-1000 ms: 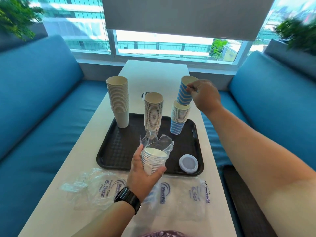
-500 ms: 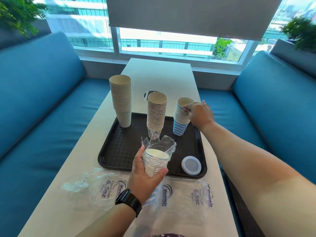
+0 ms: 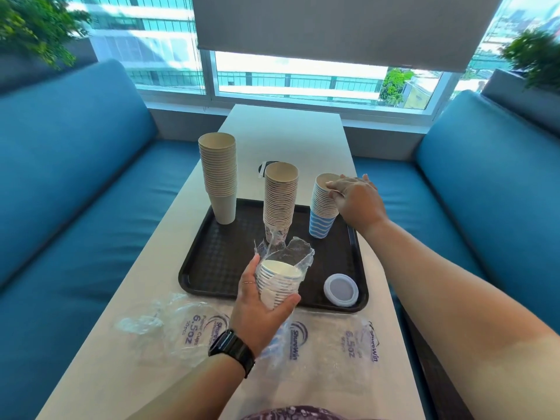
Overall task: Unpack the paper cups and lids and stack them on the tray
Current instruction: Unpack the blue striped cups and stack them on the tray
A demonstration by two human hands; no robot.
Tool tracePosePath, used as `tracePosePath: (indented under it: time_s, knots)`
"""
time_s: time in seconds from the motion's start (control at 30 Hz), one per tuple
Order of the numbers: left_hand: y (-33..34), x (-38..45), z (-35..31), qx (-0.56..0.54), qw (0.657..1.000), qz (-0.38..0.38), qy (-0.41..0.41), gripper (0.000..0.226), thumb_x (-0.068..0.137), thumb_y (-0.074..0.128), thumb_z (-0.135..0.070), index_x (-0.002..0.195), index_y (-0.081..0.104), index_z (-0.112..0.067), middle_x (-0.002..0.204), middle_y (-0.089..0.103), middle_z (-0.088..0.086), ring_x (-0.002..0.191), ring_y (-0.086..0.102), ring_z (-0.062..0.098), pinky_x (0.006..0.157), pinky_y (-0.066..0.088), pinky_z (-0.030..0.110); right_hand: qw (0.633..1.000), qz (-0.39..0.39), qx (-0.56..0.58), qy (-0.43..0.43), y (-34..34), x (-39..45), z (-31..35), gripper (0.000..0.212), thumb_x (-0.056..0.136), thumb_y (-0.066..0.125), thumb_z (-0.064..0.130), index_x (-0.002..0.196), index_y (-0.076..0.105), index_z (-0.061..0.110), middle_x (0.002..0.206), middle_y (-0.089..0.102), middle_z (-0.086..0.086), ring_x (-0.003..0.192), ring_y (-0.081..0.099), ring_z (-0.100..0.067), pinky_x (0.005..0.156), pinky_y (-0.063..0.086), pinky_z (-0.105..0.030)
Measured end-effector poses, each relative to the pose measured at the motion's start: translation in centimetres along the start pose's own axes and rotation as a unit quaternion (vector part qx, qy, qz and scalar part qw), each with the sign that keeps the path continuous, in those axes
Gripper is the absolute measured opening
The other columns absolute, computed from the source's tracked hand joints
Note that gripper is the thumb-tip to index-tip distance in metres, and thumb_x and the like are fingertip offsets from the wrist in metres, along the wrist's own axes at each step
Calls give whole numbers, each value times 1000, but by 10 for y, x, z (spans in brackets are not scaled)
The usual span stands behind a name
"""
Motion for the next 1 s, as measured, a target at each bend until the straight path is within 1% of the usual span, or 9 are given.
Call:
tracePosePath:
  time_s: [0.1, 0.23, 0.4, 0.5, 0.6, 0.67, 0.77, 0.93, 1.0]
  knots:
    - [-1, 1, 0, -1, 1000, -14, 6, 105, 68, 87, -39, 151, 24, -27, 145, 42, 0, 120, 45, -1, 92, 27, -6, 999, -9, 45, 2, -21, -13, 23, 24, 93, 61, 23, 114, 72, 19, 122, 67, -3, 116, 57, -23, 98, 35, -26]
    - [-2, -2, -3, 2, 1000, -17, 7, 105, 69, 88, -36, 151, 25, -24, 145, 41, 0, 119, 42, -3, 93, 25, -6, 995, 31, 98, -15, -39, -38, 55, 19, 91, 65, 25, 106, 75, 23, 107, 72, 2, 97, 62, -15, 78, 38, -19]
    - [-2, -8, -8, 4, 1000, -14, 15, 107, 69, 87, -38, 152, 21, -27, 146, 35, -4, 122, 44, 0, 96, 27, -3, 985, 92, 140, -53, -39, -72, 87, 16, 87, 70, 25, 103, 76, 23, 99, 74, 5, 90, 66, -14, 86, 53, -34]
    - [-3, -11, -10, 13, 1000, -10, 23, 110, 68, 85, -48, 152, 16, -30, 150, 34, 0, 127, 43, 4, 105, 34, 15, 978, 131, 142, -75, -31, -87, 99, 15, 87, 70, 24, 101, 76, 22, 96, 72, 6, 85, 65, -12, 83, 55, -36]
    - [-5, -14, -12, 18, 1000, -5, 22, 108, 65, 77, -60, 148, 8, -45, 152, 33, 4, 131, 47, 15, 106, 43, 31, 973, 186, 101, -88, -17, -100, 106, 15, 87, 69, 27, 100, 76, 22, 94, 70, 7, 83, 62, -10, 83, 55, -34]
    - [-7, -15, -14, 27, 999, -7, 23, 109, 69, 82, -50, 146, 6, -47, 153, 32, 7, 132, 46, 17, 105, 41, 29, 970, 218, 66, -82, -6, -107, 107, 16, 87, 68, 32, 99, 76, 25, 93, 70, 8, 84, 62, -10, 83, 54, -35]
    - [-9, -16, -15, 35, 999, -8, 24, 106, 73, 85, -36, 150, 12, -28, 155, 29, 8, 131, 38, 7, 101, 33, 17, 966, 241, 57, -67, 4, -114, 106, 15, 86, 67, 35, 96, 76, 27, 88, 69, 10, 83, 62, -10, 83, 53, -35]
    - [-9, -17, -16, 37, 999, -15, 35, 109, 72, 85, -39, 151, 13, -20, 160, 22, 8, 143, 28, 15, 107, 26, 22, 963, 256, 47, -66, 8, -122, 109, 17, 88, 65, 35, 97, 76, 26, 92, 72, 8, 85, 62, -10, 82, 53, -33]
    - [-10, -18, -16, 40, 999, -14, 35, 109, 72, 85, -40, 152, 14, -21, 160, 22, 8, 139, 28, 10, 106, 26, 18, 964, 253, 51, -67, 10, -125, 109, 17, 88, 65, 34, 98, 76, 25, 93, 72, 8, 87, 63, -11, 84, 52, -33]
Point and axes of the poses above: each hand's wrist, its own x-axis towards the middle knuckle, its own y-axis out of the palm, z = x × y, the point moved 4 cm from there along x, towards the middle knuckle
